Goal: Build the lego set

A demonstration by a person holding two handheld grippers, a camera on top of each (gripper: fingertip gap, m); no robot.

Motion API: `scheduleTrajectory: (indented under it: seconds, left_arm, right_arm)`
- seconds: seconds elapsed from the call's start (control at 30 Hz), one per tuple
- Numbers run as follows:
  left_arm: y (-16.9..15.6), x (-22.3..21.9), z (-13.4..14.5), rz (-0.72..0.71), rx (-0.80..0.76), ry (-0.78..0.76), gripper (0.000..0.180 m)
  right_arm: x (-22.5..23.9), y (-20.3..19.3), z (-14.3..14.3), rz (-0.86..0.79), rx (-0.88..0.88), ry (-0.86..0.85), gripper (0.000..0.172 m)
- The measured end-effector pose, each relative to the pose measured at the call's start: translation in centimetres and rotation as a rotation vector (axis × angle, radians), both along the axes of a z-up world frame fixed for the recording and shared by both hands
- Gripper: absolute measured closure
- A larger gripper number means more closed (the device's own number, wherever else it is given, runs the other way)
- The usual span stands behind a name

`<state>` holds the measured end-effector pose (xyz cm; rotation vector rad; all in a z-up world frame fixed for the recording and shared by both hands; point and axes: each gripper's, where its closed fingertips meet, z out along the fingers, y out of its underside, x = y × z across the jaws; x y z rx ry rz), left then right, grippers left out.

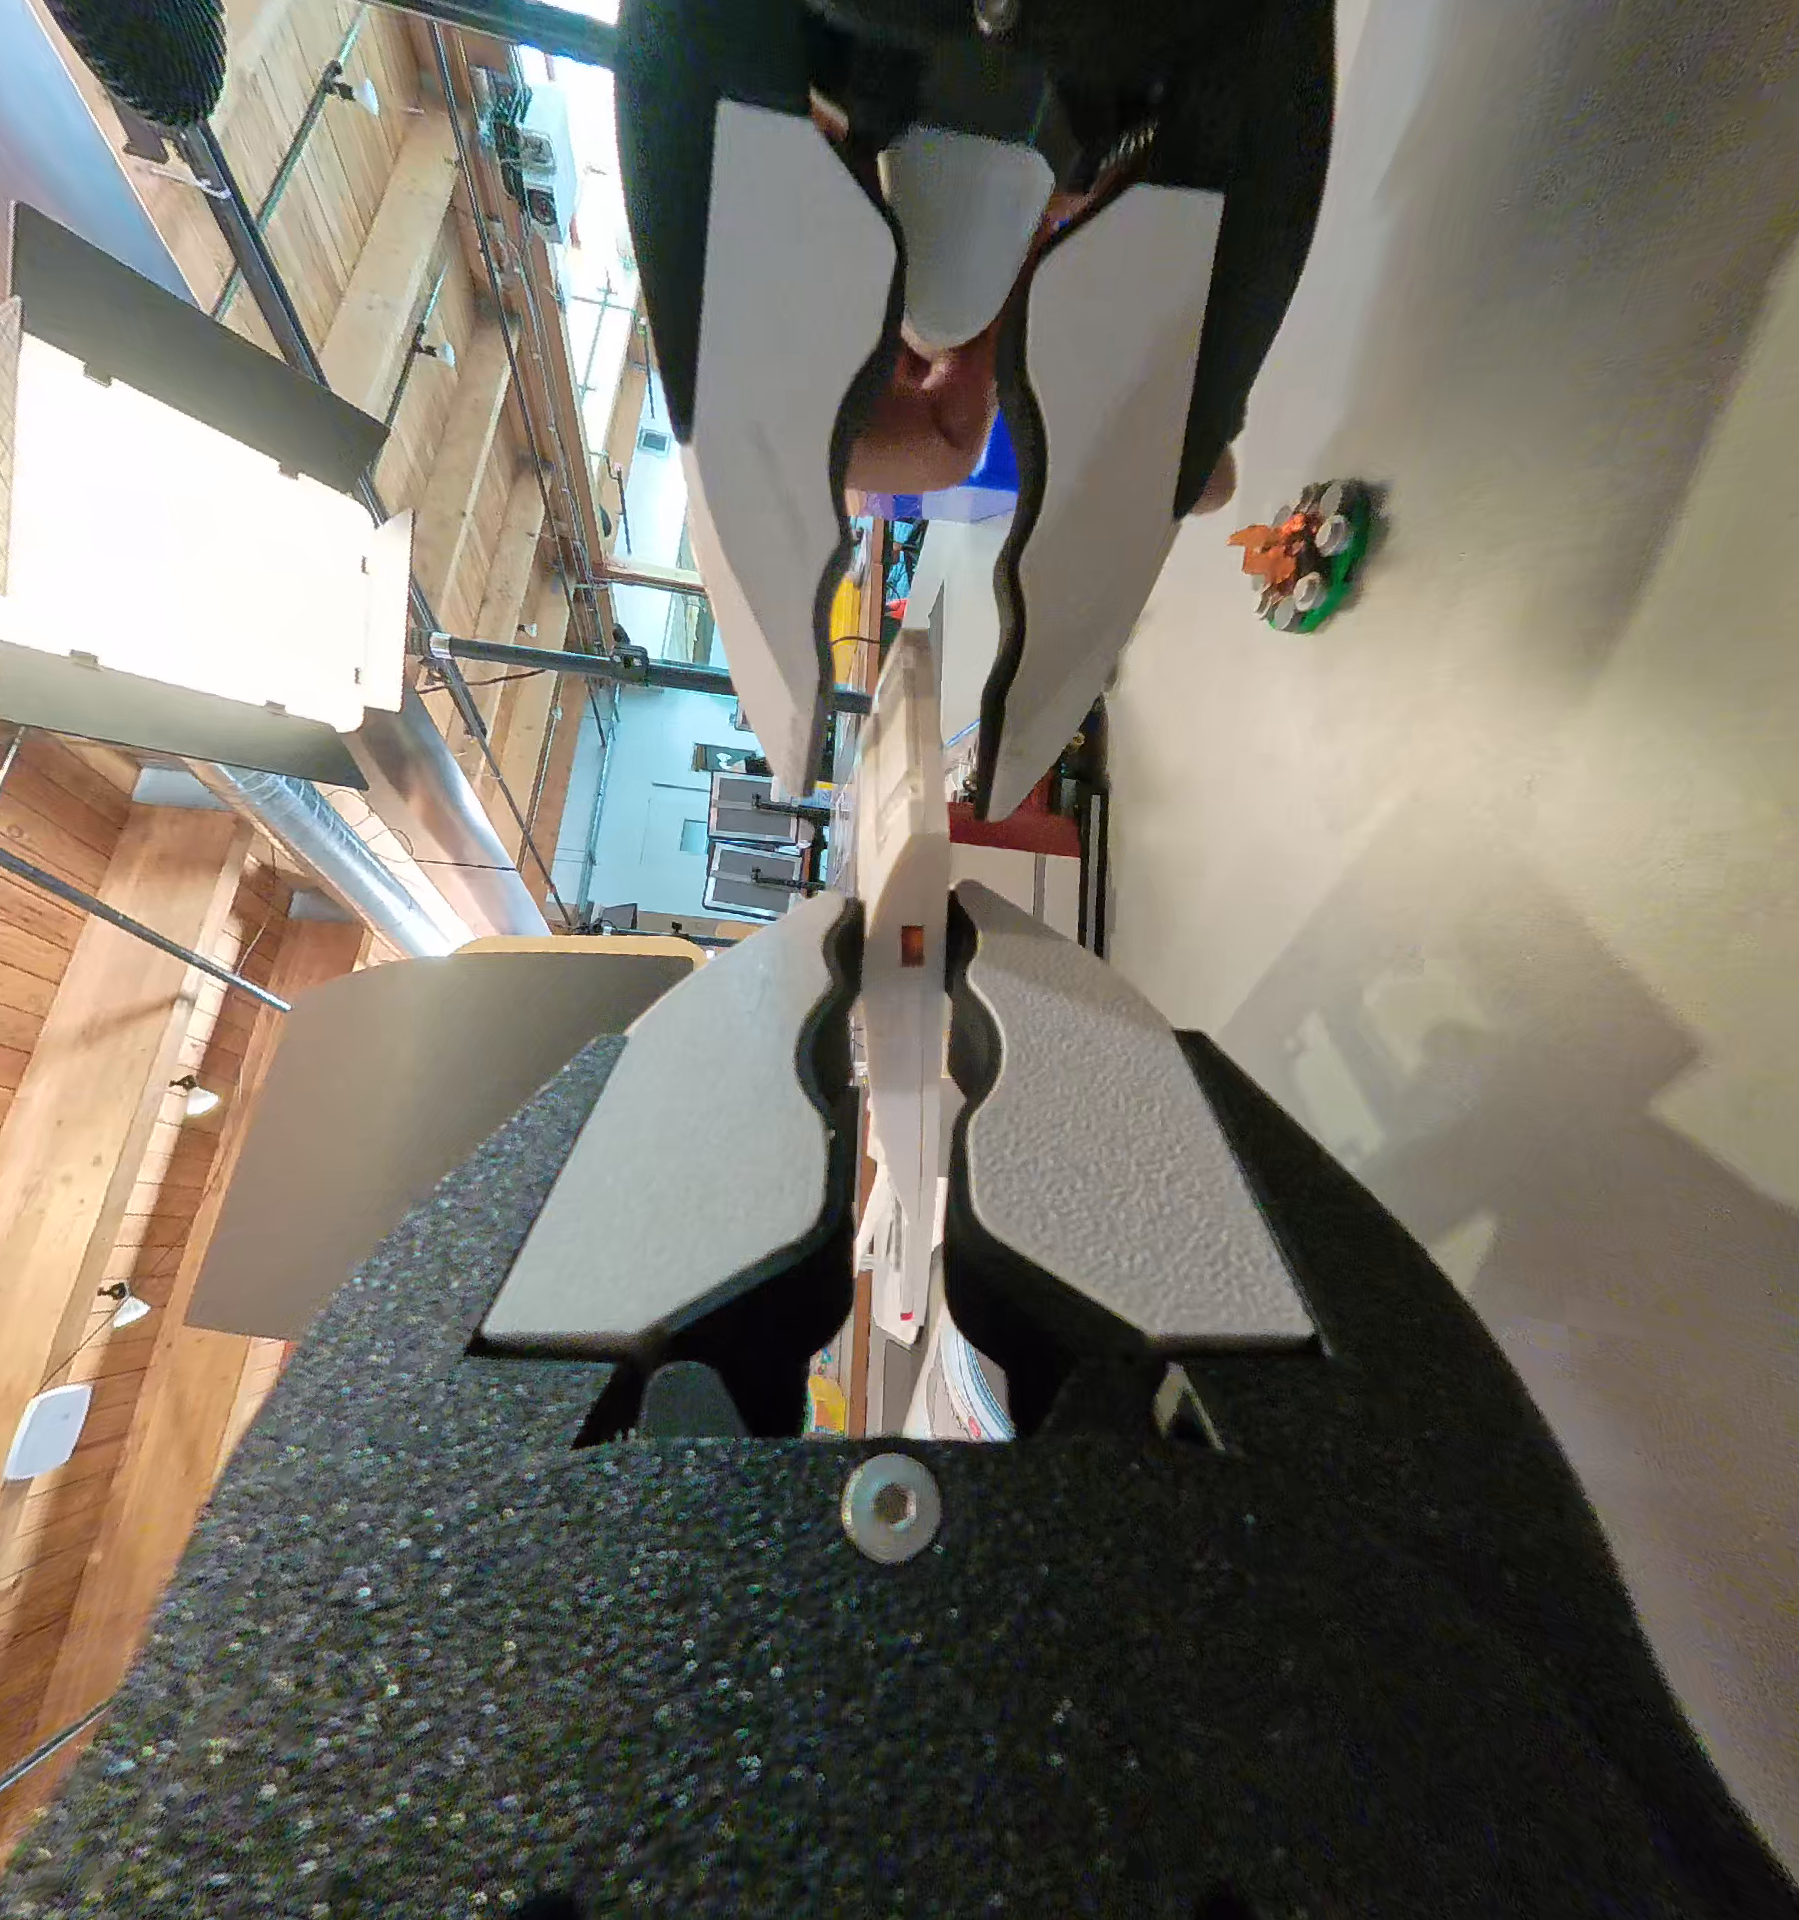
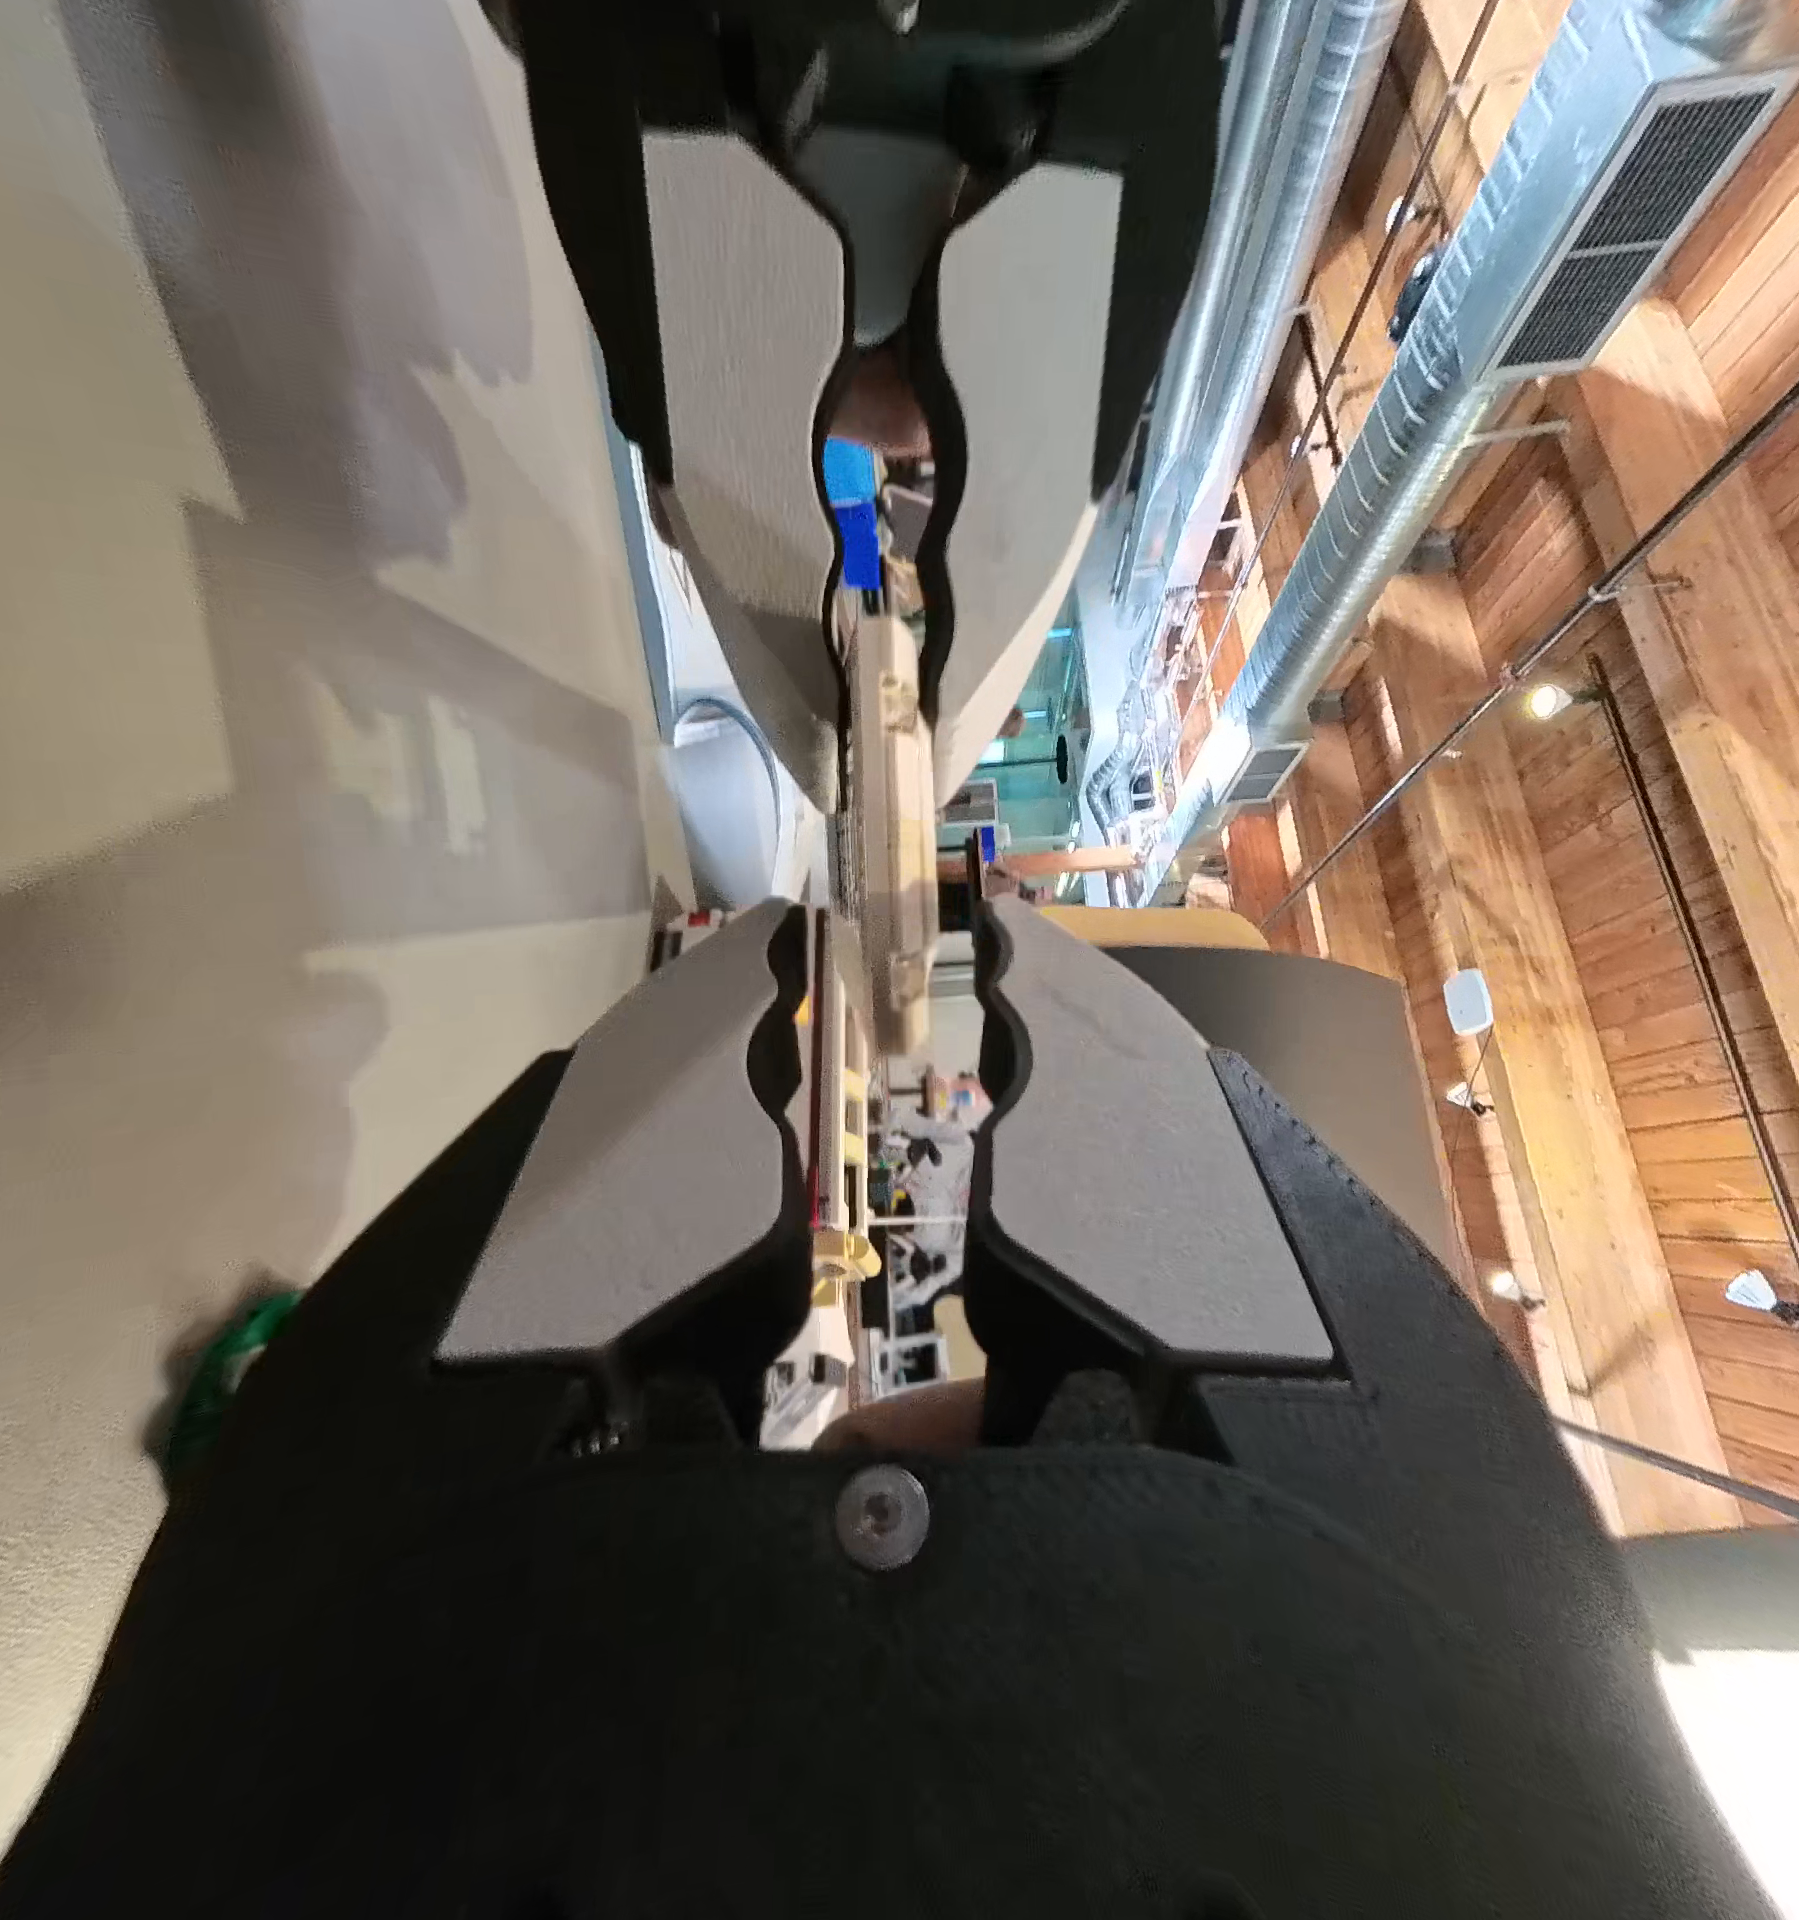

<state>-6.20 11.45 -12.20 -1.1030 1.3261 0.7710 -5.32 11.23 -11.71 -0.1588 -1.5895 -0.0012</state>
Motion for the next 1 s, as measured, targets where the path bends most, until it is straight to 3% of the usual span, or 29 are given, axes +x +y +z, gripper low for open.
scheduleTrajectory:
  seconds: [0.27,0.77,0.87,1.0]
  left_arm:
    - [-0.1,0.6,-0.4,-0.008,-0.033,-0.005,0.166]
    - [-0.1,0.7,-0.4,0.007,-0.028,-0.001,0.166]
    - [0.1,0.3,-0.7,0.028,-0.039,0.009,0.166]
    - [0.0,0.2,-0.7,0.028,-0.044,0.003,0.166]
  right_arm:
    - [-0.1,-0.9,-0.3,0.028,-0.012,-0.012,0.159]
    - [0.2,-0.5,-0.5,0.030,-0.037,-0.021,0.158]
    - [0.5,0.1,-0.6,0.020,-0.092,-0.056,0.148]
    - [0.5,0.7,-0.7,-0.003,-0.102,-0.068,0.150]
